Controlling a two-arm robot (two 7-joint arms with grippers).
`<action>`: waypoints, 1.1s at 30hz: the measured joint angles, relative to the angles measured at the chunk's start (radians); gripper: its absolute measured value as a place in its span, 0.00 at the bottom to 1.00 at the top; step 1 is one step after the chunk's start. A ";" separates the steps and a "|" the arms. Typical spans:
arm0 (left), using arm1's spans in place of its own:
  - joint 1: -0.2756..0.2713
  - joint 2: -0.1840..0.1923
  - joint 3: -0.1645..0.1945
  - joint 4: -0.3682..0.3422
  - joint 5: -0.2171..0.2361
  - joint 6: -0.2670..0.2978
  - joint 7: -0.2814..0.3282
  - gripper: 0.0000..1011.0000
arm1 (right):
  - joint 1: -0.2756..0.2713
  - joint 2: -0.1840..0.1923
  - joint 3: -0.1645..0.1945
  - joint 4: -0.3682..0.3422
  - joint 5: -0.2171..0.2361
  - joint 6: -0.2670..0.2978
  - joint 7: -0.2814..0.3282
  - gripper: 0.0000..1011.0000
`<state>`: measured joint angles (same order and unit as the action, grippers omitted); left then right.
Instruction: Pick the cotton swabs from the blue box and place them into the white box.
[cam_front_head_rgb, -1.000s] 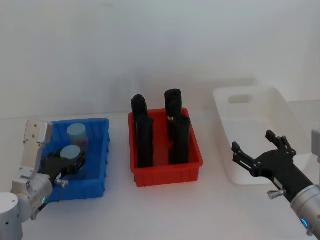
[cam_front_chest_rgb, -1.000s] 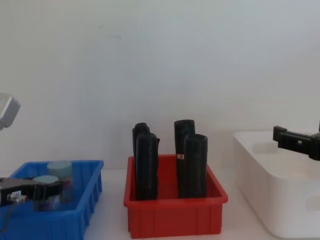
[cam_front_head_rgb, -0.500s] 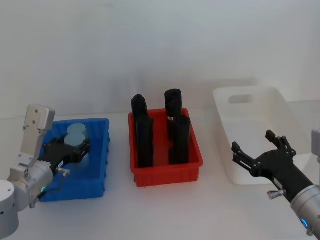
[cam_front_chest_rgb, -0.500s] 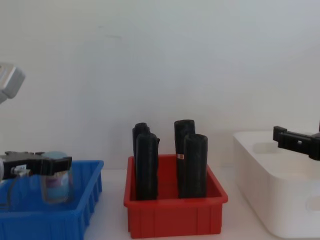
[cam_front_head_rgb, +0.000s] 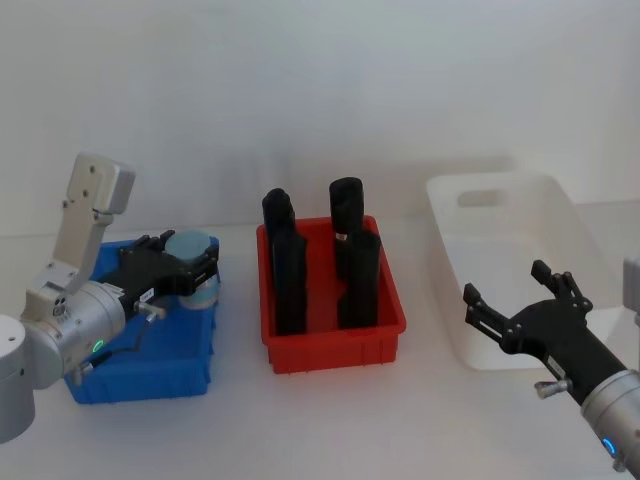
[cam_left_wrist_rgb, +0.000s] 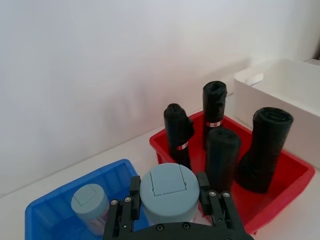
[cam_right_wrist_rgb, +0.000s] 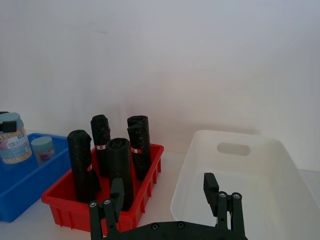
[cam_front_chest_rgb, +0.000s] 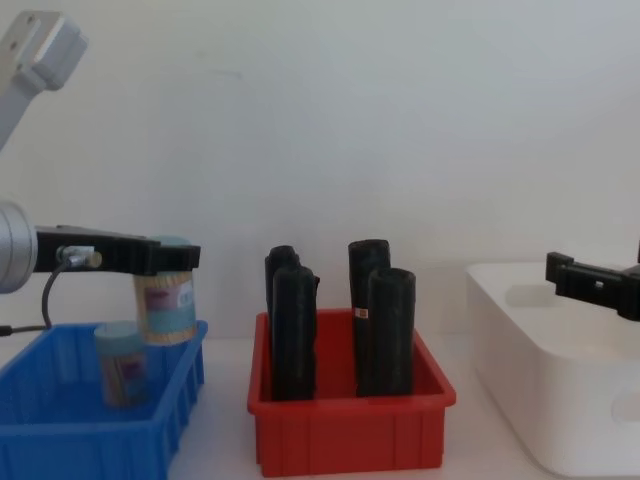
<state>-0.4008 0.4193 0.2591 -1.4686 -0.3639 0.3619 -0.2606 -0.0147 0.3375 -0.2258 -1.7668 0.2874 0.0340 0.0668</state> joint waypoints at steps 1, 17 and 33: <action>0.002 0.000 0.001 -0.025 -0.005 0.020 -0.004 0.66 | 0.000 0.000 0.000 0.000 0.000 0.000 0.000 0.99; 0.001 -0.013 0.026 -0.182 -0.046 0.181 -0.091 0.66 | 0.000 0.000 0.000 0.000 0.000 0.000 0.000 0.99; -0.009 -0.019 0.041 -0.240 -0.068 0.234 -0.167 0.66 | 0.000 0.000 0.000 0.000 0.000 0.000 0.000 0.99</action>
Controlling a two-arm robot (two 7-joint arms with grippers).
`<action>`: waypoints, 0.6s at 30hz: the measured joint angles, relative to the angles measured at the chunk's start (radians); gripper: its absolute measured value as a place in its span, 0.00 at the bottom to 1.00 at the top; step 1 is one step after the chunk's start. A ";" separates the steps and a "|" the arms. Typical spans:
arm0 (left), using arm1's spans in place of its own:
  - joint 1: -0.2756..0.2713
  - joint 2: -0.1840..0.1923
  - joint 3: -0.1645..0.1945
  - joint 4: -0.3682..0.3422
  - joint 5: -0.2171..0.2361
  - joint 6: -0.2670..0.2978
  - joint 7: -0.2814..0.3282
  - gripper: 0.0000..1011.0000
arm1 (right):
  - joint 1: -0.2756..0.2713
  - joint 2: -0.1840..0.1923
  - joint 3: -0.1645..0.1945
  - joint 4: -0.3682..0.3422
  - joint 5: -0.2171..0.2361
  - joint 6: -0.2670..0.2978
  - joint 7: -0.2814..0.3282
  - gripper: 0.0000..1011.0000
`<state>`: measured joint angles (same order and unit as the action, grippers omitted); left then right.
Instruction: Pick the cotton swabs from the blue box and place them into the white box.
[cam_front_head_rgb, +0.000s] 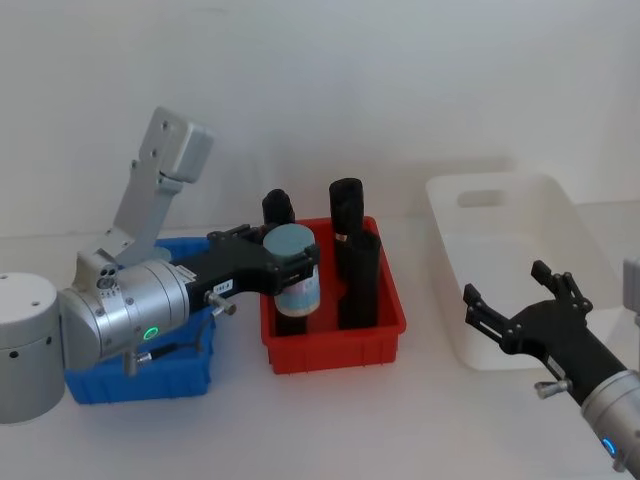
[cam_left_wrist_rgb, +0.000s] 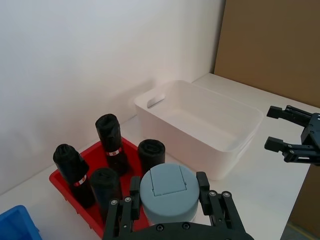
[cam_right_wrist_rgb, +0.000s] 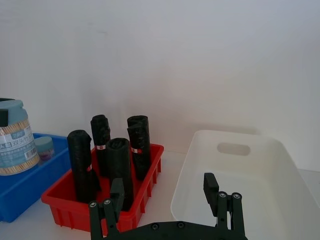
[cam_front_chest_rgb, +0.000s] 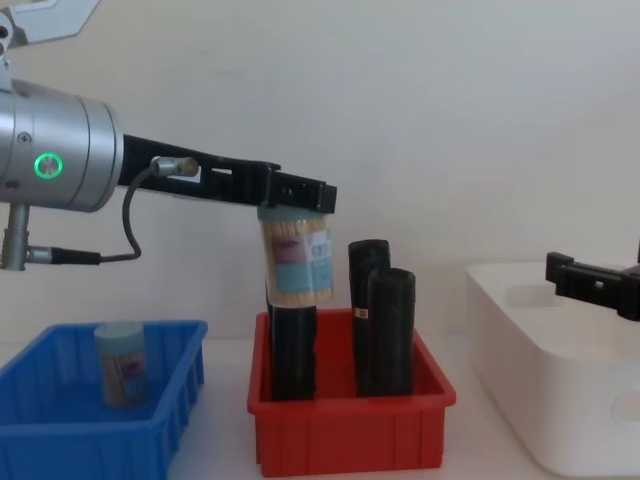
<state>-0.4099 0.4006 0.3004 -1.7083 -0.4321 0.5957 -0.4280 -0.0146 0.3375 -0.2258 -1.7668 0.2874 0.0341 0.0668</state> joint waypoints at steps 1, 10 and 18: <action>0.000 0.000 0.000 -0.001 0.000 0.001 -0.001 0.66 | 0.000 0.000 0.000 0.000 0.000 0.000 0.000 0.99; -0.002 -0.001 0.003 -0.012 -0.004 0.011 -0.016 0.66 | 0.000 0.005 0.002 0.000 0.000 -0.003 0.024 0.99; -0.002 -0.002 0.004 -0.016 -0.006 0.016 -0.022 0.66 | 0.006 0.019 0.004 0.003 -0.004 -0.007 0.104 0.99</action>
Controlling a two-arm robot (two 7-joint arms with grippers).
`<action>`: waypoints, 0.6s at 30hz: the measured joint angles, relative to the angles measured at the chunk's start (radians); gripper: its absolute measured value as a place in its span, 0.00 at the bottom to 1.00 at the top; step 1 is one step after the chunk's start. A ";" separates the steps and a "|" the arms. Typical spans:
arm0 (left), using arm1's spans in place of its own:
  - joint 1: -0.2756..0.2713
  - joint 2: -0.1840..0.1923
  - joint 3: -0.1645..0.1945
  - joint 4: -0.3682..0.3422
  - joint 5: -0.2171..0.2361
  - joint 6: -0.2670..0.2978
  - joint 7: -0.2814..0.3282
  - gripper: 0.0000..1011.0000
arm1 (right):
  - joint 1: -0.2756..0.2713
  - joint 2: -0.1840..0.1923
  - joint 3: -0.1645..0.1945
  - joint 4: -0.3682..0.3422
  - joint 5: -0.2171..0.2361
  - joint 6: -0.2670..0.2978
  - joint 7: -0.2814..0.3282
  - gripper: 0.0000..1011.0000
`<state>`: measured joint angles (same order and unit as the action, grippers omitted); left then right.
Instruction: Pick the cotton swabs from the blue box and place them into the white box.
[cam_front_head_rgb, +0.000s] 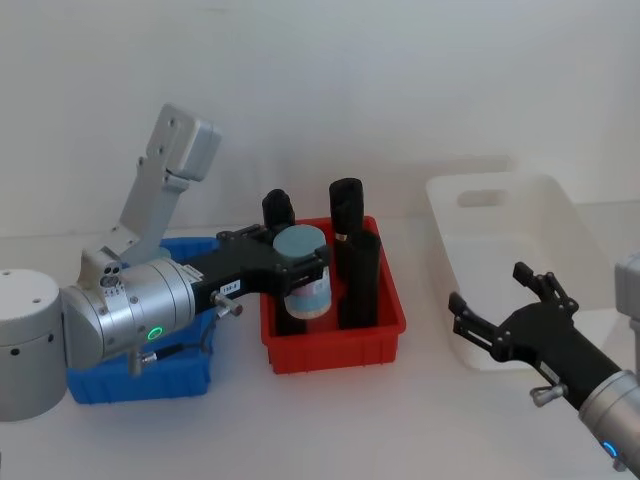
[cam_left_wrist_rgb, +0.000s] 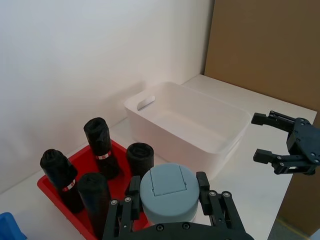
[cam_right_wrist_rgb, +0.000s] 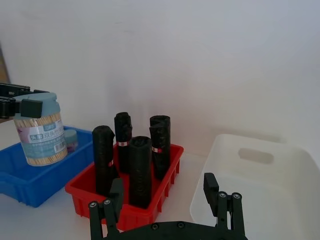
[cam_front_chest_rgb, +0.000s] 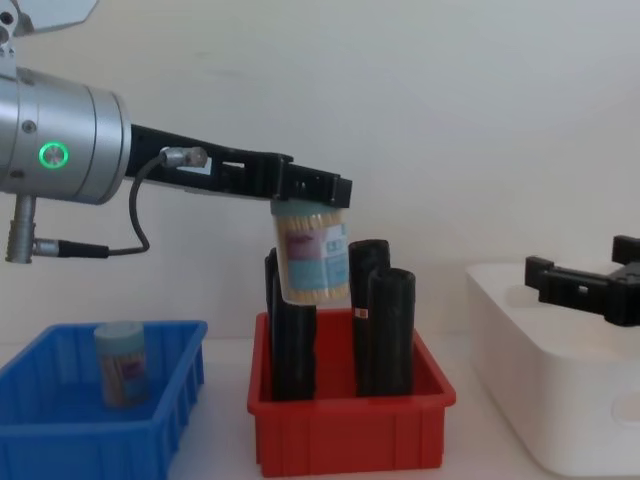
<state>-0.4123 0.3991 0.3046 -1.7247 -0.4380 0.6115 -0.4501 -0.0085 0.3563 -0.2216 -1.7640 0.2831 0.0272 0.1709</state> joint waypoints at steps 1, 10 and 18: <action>0.000 0.000 0.000 -0.001 0.000 0.001 -0.001 0.66 | 0.001 0.001 0.000 0.000 0.000 0.000 0.008 0.99; -0.001 0.000 0.001 -0.003 -0.001 0.003 -0.004 0.66 | 0.019 0.007 -0.008 0.003 -0.005 0.004 0.122 0.99; -0.001 0.000 0.001 -0.004 -0.002 0.004 -0.005 0.66 | 0.045 0.001 -0.022 0.008 -0.012 0.015 0.227 0.99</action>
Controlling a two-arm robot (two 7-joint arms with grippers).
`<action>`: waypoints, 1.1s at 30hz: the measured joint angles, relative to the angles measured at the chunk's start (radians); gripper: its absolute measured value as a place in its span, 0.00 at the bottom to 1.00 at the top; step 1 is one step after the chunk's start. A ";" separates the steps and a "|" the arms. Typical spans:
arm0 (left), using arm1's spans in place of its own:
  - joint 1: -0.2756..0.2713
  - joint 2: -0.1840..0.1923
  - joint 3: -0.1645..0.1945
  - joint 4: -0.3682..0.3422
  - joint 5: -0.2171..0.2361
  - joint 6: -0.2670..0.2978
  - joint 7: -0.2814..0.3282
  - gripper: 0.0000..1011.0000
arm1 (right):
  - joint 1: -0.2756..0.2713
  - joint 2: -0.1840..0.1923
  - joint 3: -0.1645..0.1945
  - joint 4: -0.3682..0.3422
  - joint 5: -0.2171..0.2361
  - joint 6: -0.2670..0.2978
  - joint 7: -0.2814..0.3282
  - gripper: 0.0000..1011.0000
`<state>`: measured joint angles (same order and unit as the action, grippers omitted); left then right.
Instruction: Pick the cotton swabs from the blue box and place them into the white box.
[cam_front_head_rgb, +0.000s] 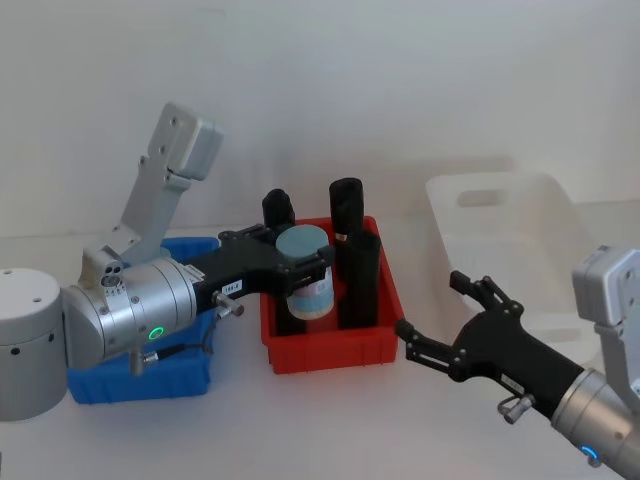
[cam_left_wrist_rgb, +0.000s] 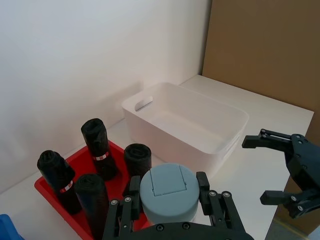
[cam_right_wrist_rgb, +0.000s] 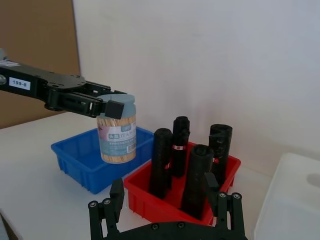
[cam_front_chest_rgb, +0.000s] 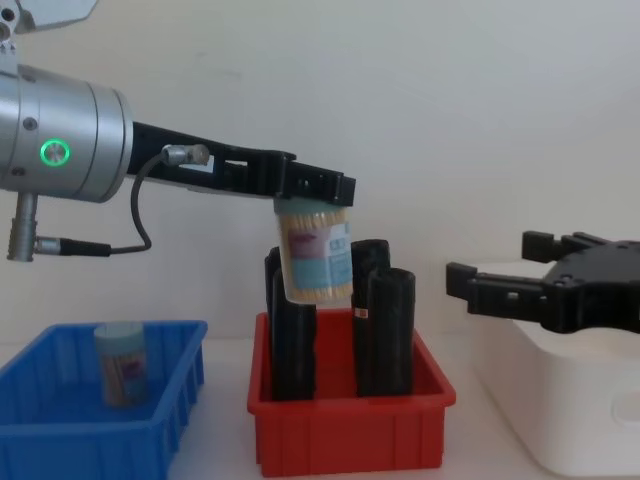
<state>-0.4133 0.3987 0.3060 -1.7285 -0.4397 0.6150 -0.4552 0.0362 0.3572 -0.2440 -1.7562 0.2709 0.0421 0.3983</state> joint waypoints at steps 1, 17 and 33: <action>0.000 0.000 0.000 0.000 0.000 0.000 0.000 0.66 | 0.006 -0.002 -0.002 0.002 -0.002 0.002 0.021 0.99; 0.000 0.000 0.000 -0.001 0.000 0.001 -0.001 0.66 | 0.158 -0.063 -0.036 0.124 -0.051 0.007 0.269 0.99; 0.000 0.000 0.000 -0.001 0.000 0.001 -0.002 0.66 | 0.311 -0.130 -0.060 0.308 -0.095 -0.021 0.384 0.99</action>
<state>-0.4133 0.3986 0.3058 -1.7296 -0.4397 0.6157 -0.4568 0.3468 0.2275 -0.3042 -1.4481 0.1754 0.0212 0.7824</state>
